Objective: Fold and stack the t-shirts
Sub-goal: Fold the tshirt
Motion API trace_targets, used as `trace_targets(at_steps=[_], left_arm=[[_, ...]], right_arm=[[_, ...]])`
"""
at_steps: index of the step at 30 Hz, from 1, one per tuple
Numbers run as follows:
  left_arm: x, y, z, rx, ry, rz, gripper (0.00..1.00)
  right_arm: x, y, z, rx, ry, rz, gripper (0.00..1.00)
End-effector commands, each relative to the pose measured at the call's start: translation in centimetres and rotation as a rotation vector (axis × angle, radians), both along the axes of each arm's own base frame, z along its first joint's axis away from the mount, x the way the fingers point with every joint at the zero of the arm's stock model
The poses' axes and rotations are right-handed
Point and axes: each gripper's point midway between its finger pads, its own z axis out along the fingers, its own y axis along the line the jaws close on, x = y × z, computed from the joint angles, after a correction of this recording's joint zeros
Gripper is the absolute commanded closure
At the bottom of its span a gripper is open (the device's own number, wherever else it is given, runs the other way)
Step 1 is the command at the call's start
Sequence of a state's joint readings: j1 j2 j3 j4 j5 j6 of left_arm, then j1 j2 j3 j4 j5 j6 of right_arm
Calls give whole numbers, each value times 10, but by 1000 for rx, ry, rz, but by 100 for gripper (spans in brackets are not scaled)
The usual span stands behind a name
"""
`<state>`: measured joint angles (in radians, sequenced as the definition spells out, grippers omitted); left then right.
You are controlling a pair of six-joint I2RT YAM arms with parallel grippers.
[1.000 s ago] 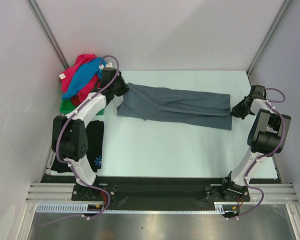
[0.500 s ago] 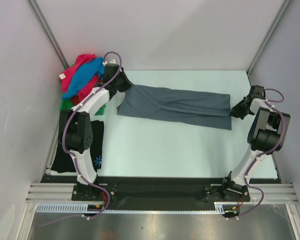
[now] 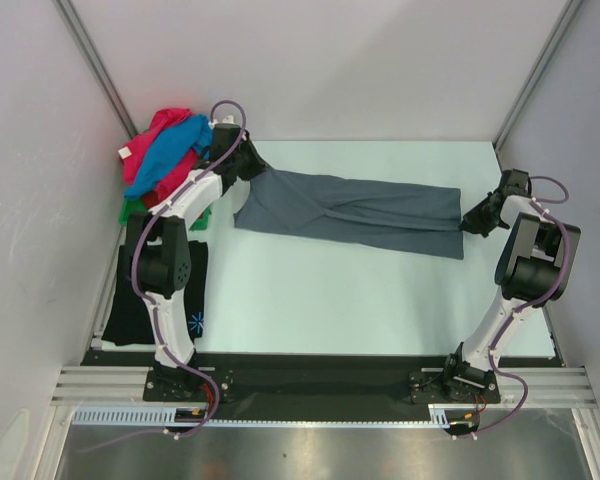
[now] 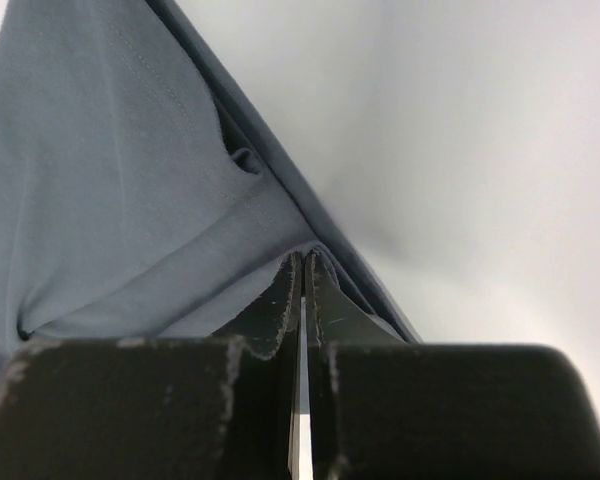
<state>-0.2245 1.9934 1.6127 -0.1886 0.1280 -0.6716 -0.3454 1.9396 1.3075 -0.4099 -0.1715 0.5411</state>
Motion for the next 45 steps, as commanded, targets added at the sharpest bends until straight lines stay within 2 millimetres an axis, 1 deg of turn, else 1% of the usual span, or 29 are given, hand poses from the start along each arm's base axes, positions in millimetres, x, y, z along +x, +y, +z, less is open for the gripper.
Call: trace_targets(at_steps=[1,5,7,9,17,21,23,24,25,26,27,28,29,30,31,32,33,34,35,36,37,38,39,40,41,42,43,44,45], left_arm=[[19,7,27,-30,-68,28,100],[23,13,22,-26,-63,47,100],[27,12,25,-30,-71,44,100],[29,10,20,-38,-60,38,100],[41,6,13,-52,-55,30,100],[46,6,8,-51,-48,30,100],[49,7,3,-39,-47,32,99],[51,8,1,-28,-53,27,97],[55,8,5,-15,-69,21,93],[58,9,1,15,-77,6,86],[60,11,0,29,-80,10,81],[64,12,5,35,-95,14,75],[66,11,3,55,-101,-7,67],[63,13,1,75,-76,-14,63],[67,13,16,94,-103,-12,58],[66,15,19,130,-112,-24,54],[63,17,35,142,-133,-22,52],[57,19,38,150,-125,-20,52],[52,20,43,147,-129,-22,50],[43,18,63,132,-158,-33,50],[33,13,53,127,-136,-51,49],[25,7,52,103,-125,-79,49],[16,2,68,85,-161,-96,48],[0,-7,43,81,-111,-125,48],[-11,-15,40,58,-102,-160,49],[-15,-20,38,44,-120,-177,50],[-34,-30,21,31,-88,-212,51],[-41,-37,13,12,-77,-231,52],[-50,-54,10,-13,-90,-285,53]], right_arm=[[17,-13,12,-28,-49,-6,100],[19,-15,14,-36,-54,-4,100],[20,-17,15,-39,-58,-6,100],[20,-17,12,-33,-53,-7,100],[25,-17,11,-26,-58,-7,100],[27,-17,9,-20,-59,-4,95],[30,-18,9,-22,-65,0,89],[37,-22,16,-42,-83,10,85],[37,-26,19,-57,-73,10,83],[38,-35,23,-86,-67,-1,75],[42,-43,35,-122,-85,-1,70],[41,-48,40,-149,-86,-10,65],[39,-53,54,-189,-103,-24,59],[37,-51,61,-213,-110,-4,56],[35,-48,67,-228,-114,3,53],[33,-46,86,-252,-146,8,48],[33,-31,91,-254,-154,43,48],[27,-19,89,-253,-151,66,47],[25,-5,105,-264,-192,94,43],[30,28,107,-261,-217,169,42],[29,47,109,-251,-233,202,41],[26,70,102,-227,-235,252,41],[29,88,103,-216,-258,288,41],[31,124,101,-199,-272,363,41],[32,145,99,-184,-281,393,41],[38,163,93,-171,-294,431,41],[37,198,92,-131,-313,504,41],[39,213,88,-98,-318,511,46],[45,232,86,-68,-355,528,50]])
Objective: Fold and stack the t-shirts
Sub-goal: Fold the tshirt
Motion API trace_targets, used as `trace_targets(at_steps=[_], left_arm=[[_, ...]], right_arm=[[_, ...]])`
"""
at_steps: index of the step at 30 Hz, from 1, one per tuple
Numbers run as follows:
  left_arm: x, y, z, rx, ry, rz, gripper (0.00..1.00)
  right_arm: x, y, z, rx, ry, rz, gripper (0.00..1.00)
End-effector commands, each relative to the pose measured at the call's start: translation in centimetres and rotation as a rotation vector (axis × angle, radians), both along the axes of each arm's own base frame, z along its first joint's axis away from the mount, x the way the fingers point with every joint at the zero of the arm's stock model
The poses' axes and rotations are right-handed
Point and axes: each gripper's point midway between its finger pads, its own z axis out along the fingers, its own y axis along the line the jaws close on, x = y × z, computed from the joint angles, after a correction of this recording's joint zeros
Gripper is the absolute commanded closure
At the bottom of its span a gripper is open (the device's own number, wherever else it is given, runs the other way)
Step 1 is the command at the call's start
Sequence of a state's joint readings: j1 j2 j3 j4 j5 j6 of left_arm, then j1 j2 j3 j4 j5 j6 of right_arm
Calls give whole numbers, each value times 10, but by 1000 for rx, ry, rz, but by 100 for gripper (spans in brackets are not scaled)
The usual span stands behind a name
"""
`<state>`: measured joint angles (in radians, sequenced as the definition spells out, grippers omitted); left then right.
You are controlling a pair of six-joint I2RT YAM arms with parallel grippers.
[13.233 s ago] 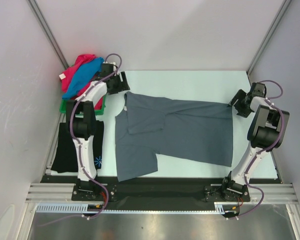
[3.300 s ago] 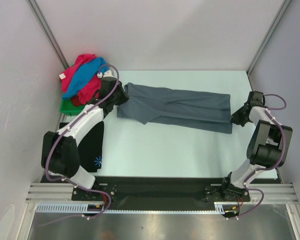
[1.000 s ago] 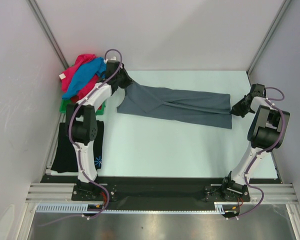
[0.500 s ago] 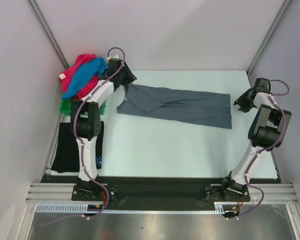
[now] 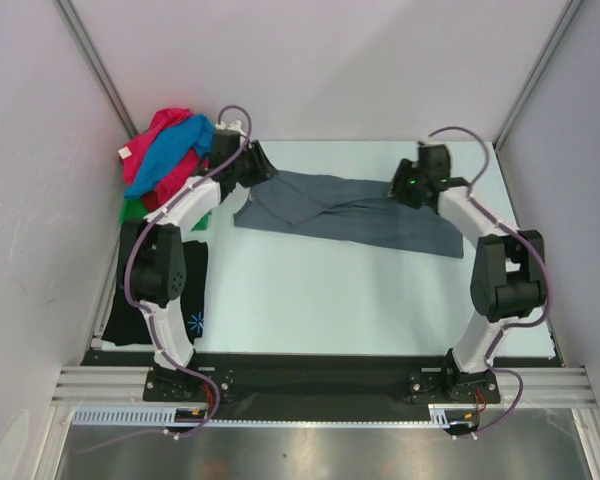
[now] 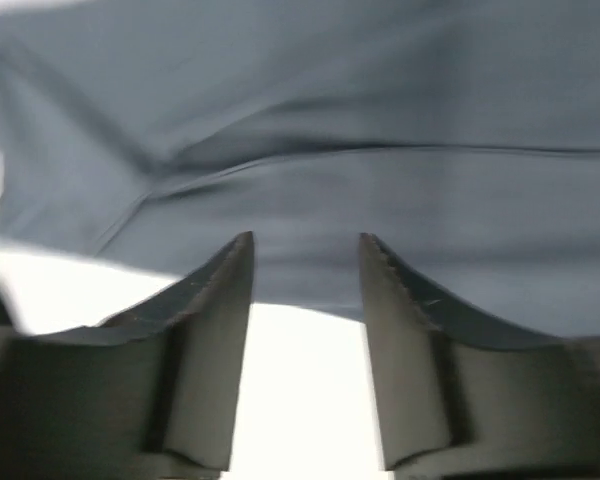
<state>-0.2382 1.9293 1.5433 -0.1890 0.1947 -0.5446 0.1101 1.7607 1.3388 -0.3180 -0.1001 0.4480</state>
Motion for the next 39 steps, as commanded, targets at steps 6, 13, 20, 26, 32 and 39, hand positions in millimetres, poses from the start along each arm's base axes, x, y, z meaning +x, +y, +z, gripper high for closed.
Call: trace_targets(at_steps=[6,13,20,26,32,39], left_arm=[[-51,-78,-33,-25,17,-224,56],[-49,-82,-57,-26,72,-204,58],[-55,-80,-79,-12,106,-199,59],[-60,-69,-67,7,80,-153,59],[-80,-57,-49,-31,62,-94,55],[-128,-26,-44,-62,50,7,35]], right_arm=[[17,128,-31,196,-55,189,76],[8,164,-73,263,17,233,94],[20,170,-85,276,2,226,95],[36,165,-92,261,3,211,95],[56,149,-96,251,-11,189,95],[43,143,-79,230,44,255,89]])
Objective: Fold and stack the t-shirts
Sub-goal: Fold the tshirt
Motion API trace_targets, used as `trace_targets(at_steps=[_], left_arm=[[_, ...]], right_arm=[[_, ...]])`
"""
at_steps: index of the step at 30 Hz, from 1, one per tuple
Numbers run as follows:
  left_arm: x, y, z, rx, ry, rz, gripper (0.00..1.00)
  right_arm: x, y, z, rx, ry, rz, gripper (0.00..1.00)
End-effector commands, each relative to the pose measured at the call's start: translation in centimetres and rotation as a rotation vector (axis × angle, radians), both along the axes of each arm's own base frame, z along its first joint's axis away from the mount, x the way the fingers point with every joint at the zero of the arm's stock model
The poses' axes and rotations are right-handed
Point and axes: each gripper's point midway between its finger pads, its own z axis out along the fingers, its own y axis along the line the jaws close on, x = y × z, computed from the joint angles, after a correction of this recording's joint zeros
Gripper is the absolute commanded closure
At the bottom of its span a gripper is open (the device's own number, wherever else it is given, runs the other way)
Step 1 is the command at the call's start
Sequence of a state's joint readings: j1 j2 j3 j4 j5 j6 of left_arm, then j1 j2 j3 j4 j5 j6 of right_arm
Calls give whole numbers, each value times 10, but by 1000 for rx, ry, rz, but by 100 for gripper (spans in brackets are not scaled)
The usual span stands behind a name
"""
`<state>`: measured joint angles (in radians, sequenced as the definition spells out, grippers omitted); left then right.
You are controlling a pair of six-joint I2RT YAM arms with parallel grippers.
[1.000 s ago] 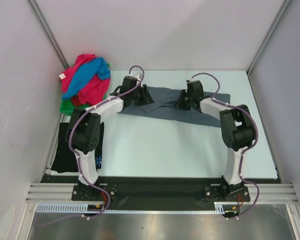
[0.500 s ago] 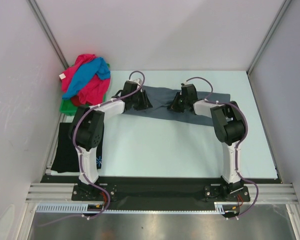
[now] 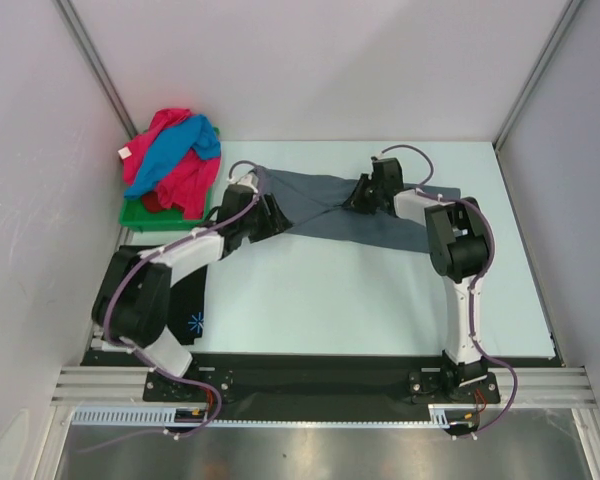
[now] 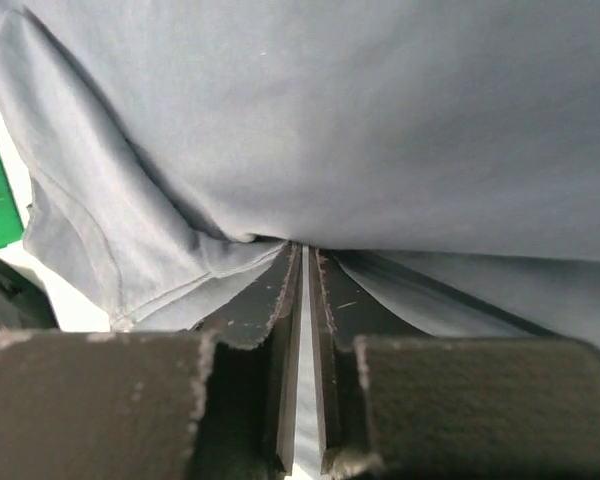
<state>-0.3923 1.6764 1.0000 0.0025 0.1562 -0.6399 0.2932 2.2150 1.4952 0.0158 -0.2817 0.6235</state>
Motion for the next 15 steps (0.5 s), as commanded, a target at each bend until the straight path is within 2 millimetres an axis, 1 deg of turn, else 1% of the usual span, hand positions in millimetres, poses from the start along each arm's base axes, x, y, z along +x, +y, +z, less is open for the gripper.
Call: trace_targets(at_steps=[1,2,3,4,5,6,7,8,9,10,11,12,13,14,15], left_arm=[[-13,16,15,-38,-42,95,32],[-16,20,11,-34,-31,114,30],[-19,25,7,-30,-20,134,27],[-26,30,0,-41,6,167,22],[-26,33,-3,-53,8,182,20],[-27,38,-7,-61,17,205,19],[-30,41,-14,-64,35,229,18],[-28,46,-17,-60,35,254,16],[-25,53,-20,-56,40,297,14],[-22,60,-23,-45,37,331,14],[-18,64,-30,-40,47,356,14],[-14,74,-35,-37,54,393,14],[-10,77,-37,-53,66,417,14],[-7,81,-46,-54,86,436,14],[-3,89,-51,-67,103,473,14]], right_arm=[[-11,-5,25,-29,-4,50,81],[-27,-10,19,-43,31,51,76],[-36,-14,37,-44,11,50,71],[-42,-24,42,-67,10,25,60],[-64,-37,29,-102,65,18,55],[-71,-45,50,-105,32,2,51],[-76,-63,51,-124,45,-42,49],[-89,-76,47,-136,76,-68,43],[-109,-89,35,-140,122,-95,40],[-116,-109,48,-124,100,-147,34],[-124,-117,50,-119,95,-167,30],[-144,-130,35,-134,131,-195,26],[-150,-141,49,-130,91,-225,22],[-154,-160,48,-128,91,-276,15],[-161,-167,46,-111,95,-294,13]])
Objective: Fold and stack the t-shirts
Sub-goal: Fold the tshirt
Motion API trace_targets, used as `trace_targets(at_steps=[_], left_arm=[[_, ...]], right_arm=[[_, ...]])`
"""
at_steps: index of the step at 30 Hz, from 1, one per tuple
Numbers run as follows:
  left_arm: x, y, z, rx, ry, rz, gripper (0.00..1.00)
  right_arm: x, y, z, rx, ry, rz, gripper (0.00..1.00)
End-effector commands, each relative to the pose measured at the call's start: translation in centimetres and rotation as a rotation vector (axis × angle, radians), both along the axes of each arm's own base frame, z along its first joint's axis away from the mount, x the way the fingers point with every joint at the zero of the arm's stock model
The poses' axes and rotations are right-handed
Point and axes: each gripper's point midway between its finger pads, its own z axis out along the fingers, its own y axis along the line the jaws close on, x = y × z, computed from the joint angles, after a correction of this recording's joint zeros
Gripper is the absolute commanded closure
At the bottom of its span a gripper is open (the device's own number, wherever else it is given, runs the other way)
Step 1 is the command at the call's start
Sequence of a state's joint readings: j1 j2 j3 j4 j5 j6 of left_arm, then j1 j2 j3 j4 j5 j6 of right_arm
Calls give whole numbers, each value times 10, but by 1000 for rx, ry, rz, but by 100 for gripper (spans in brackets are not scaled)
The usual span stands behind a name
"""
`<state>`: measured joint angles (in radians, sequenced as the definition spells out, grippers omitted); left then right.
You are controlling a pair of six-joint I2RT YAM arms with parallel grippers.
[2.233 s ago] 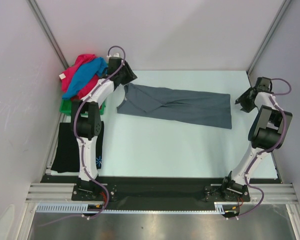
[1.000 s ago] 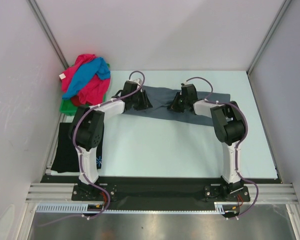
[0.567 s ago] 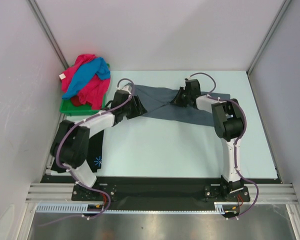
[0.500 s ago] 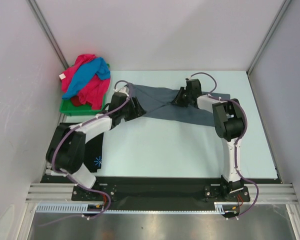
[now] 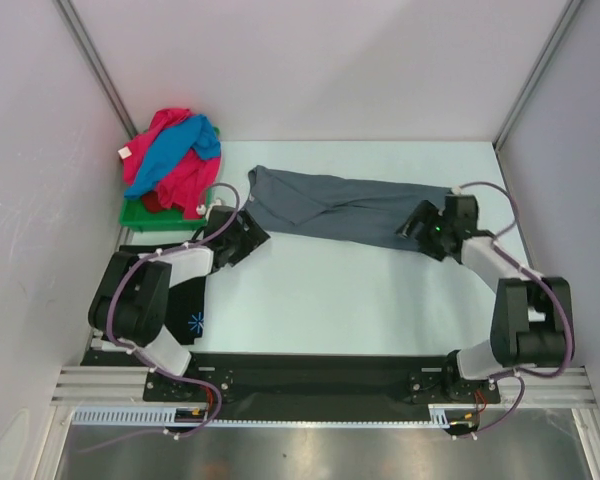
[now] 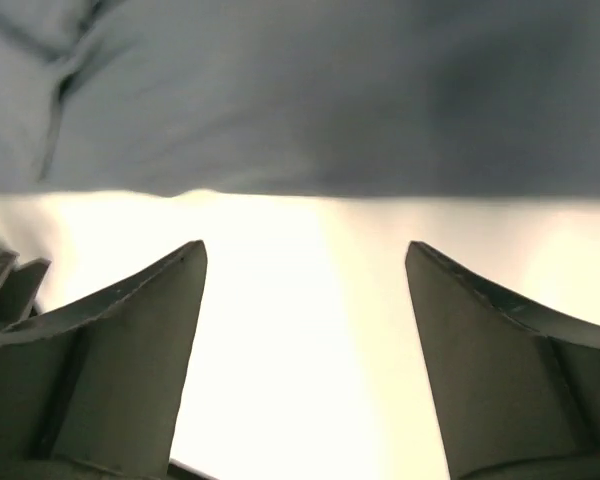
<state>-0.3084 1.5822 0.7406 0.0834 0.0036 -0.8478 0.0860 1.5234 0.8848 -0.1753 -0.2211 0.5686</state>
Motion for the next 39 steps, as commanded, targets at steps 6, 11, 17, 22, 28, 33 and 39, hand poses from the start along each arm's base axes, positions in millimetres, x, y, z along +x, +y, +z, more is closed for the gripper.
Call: trace_targets(at_steps=[6,11,17,22,28,33,39], left_arm=[[41,23,-15,-63,14,196,18],[56,35,-14,-10,0,260,20],[67,31,-21,-20,10,265,23],[73,33,-24,-10,-2,279,30],[86,28,-19,1,-45,237,52],[103,29,-8,41,-125,192,59],[115,28,-6,21,-139,198,61]], right_arm=[[-40,-88,-6,-4,-24,-300,10],[-48,-116,-26,76,-26,-480,19],[-46,-141,-43,121,-28,-576,23],[-42,-144,-59,160,5,-591,25],[-40,-142,-74,186,28,-595,39],[-46,-146,-82,167,47,-618,53],[-48,-149,-88,168,91,-641,62]])
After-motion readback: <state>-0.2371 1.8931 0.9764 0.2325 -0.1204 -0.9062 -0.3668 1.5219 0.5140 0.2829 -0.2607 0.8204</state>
